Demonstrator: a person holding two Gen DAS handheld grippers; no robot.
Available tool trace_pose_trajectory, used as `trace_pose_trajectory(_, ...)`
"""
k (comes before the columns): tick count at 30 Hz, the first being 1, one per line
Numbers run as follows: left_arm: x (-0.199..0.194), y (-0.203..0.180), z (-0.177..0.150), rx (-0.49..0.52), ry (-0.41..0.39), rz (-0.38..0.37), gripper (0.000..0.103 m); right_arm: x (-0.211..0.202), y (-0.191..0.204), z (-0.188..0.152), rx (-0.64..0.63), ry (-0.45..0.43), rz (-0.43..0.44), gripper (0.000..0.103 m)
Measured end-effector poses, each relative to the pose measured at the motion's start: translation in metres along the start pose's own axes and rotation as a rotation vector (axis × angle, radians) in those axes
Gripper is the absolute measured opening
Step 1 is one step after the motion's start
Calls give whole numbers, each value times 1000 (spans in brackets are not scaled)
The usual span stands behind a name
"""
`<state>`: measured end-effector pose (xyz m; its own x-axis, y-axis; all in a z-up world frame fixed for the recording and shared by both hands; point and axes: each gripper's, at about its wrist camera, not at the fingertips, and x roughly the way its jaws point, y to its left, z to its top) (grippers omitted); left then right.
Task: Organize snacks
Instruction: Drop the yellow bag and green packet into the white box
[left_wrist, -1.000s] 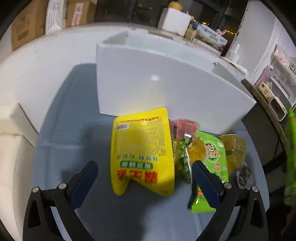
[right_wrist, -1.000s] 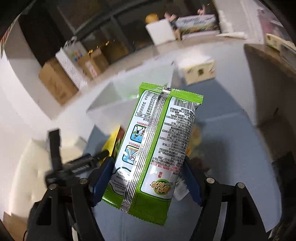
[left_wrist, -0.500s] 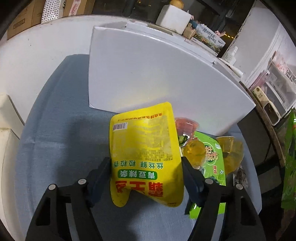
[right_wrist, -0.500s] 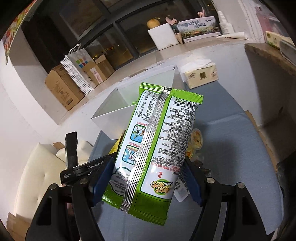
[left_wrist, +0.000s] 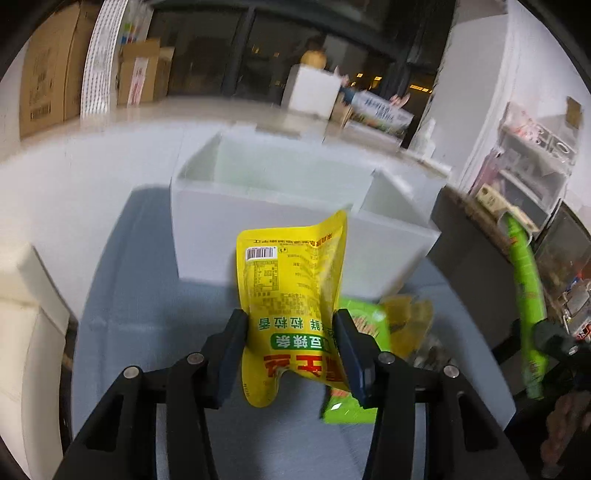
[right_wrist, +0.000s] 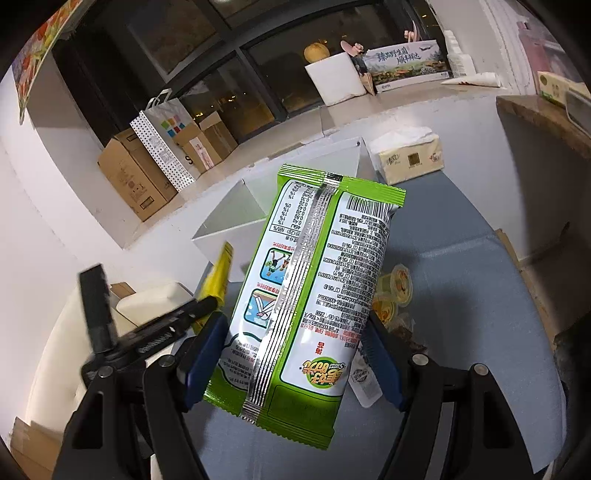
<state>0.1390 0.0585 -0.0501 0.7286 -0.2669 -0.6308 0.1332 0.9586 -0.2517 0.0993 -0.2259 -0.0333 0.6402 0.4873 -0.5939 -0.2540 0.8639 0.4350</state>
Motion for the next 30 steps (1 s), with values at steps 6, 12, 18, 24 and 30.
trace_pose_trajectory(6,-4,-17,62,58,-87,0,53,18,8,55,-56,-34,23,77)
trace_pose_trajectory(12,51,-20,137,135,-87,31,57,89,13,128,-105,27,2,78)
trace_pose_trajectory(18,93,-1,165,110,-50,119,103,152,7,159,-140,115,-67,94)
trace_pose_trajectory(24,78,8,152,64,-58,124,103,133,-9,161,-99,52,-65,103)
trace_pose_trajectory(30,62,8,135,73,-58,126,103,88,6,155,-158,-27,-30,103)
